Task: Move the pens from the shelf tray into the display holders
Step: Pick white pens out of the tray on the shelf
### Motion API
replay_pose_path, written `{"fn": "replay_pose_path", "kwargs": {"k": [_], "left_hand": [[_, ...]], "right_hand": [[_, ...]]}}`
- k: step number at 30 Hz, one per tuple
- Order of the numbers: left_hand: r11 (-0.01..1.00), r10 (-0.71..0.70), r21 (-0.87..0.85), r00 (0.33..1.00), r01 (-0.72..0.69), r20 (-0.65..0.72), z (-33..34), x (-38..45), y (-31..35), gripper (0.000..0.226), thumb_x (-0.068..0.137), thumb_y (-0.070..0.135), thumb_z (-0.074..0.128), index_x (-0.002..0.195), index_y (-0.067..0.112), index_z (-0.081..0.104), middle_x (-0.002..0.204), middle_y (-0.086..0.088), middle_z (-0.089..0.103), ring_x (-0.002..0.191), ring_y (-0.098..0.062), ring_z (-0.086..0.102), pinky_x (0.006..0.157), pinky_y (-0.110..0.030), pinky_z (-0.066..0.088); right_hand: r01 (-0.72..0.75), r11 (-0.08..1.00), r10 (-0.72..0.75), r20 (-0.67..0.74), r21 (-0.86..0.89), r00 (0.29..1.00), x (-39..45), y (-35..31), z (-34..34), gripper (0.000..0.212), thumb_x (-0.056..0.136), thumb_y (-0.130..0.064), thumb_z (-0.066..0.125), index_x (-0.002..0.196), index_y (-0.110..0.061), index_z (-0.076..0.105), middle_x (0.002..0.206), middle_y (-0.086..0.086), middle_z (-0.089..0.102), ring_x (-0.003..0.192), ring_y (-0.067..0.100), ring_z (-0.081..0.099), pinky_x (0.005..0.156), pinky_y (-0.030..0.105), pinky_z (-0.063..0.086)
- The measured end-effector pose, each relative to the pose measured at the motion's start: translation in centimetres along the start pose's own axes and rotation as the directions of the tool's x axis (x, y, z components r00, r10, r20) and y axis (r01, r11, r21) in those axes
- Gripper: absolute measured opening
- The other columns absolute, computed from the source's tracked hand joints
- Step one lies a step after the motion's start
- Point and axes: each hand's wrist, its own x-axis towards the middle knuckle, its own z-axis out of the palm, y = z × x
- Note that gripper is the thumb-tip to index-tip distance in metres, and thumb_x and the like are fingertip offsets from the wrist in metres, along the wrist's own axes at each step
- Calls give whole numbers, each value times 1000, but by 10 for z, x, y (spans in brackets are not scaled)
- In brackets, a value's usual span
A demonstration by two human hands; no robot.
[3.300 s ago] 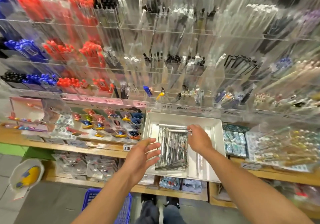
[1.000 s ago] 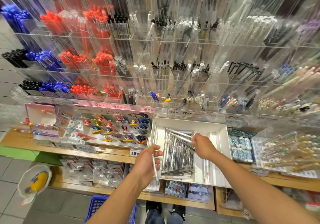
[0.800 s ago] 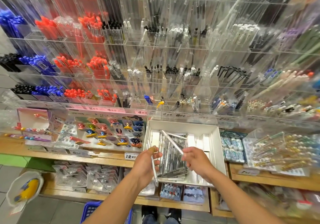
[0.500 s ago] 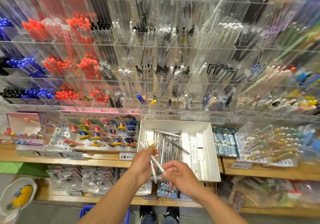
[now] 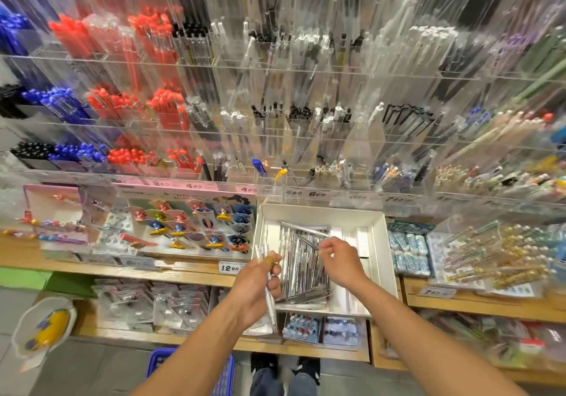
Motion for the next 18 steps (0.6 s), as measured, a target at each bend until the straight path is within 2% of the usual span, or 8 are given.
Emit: {"fn": "replay_pose_path", "kwargs": {"k": [2, 4, 6, 8, 13, 16, 18], "left_hand": [[1000, -5, -1, 1000, 5, -20, -6, 0, -1, 19, 105, 24, 47, 100, 9, 58, 61, 3, 49, 45, -9, 32, 40, -23, 32], [1000, -14, -6, 999, 13, -41, -10, -1, -4, 19, 105, 23, 46, 100, 9, 57, 61, 2, 48, 45, -9, 31, 39, -22, 31], [1000, -23, -8, 997, 23, -67, -12, -3, -6, 18, 105, 22, 45, 101, 9, 56, 61, 2, 48, 46, -9, 31, 40, -23, 31], [999, -32, 0, 995, 32, -91, -13, -6, -9, 16, 105, 21, 45, 103, 9, 56, 63, 1, 48, 48, -10, 30, 41, -23, 31], [998, -57, -44, 992, 52, -115, -13, -12, -13, 15, 104, 17, 45, 104, 7, 57, 63, 1, 49, 45, -9, 32, 41, -22, 30], [997, -62, -57, 988, 54, -138, -12, -11, -14, 16, 104, 16, 45, 103, 7, 58, 63, 1, 50, 45, -9, 32, 41, -22, 30], [997, -66, -55, 988, 59, -141, -11, -10, -15, 16, 104, 16, 45, 103, 8, 58, 62, 1, 50, 45, -9, 33, 40, -22, 30]], "right_hand": [[0, 991, -9, -63, -136, 998, 27, 3, 4, 23, 98, -14, 49, 117, -15, 62, 112, 6, 65, 81, 16, 62, 66, 23, 46], [-6, 966, -8, -51, -258, 999, 47, 3, 10, 34, 94, -4, 47, 124, -15, 59, 121, 9, 58, 96, 27, 62, 80, 32, 50], [24, 937, -26, -2, -350, 1000, 60, 3, 20, 46, 89, 3, 48, 131, -14, 55, 127, 11, 52, 106, 30, 59, 90, 37, 50], [55, 903, -50, 22, -427, 998, 68, 5, 31, 50, 85, 5, 54, 133, -12, 52, 128, 12, 50, 108, 29, 58, 90, 37, 50], [89, 789, -128, -21, -608, 992, 75, 7, 43, 36, 88, 4, 54, 121, -9, 59, 121, 11, 57, 104, 24, 58, 85, 34, 52], [146, 750, -176, 18, -645, 984, 72, 7, 37, 33, 86, 3, 56, 115, -13, 62, 116, 7, 61, 106, 25, 54, 87, 35, 50], [177, 768, -183, 54, -615, 982, 65, 10, 28, 26, 91, -1, 53, 111, -15, 63, 112, 7, 65, 102, 27, 56, 84, 37, 50]]}}
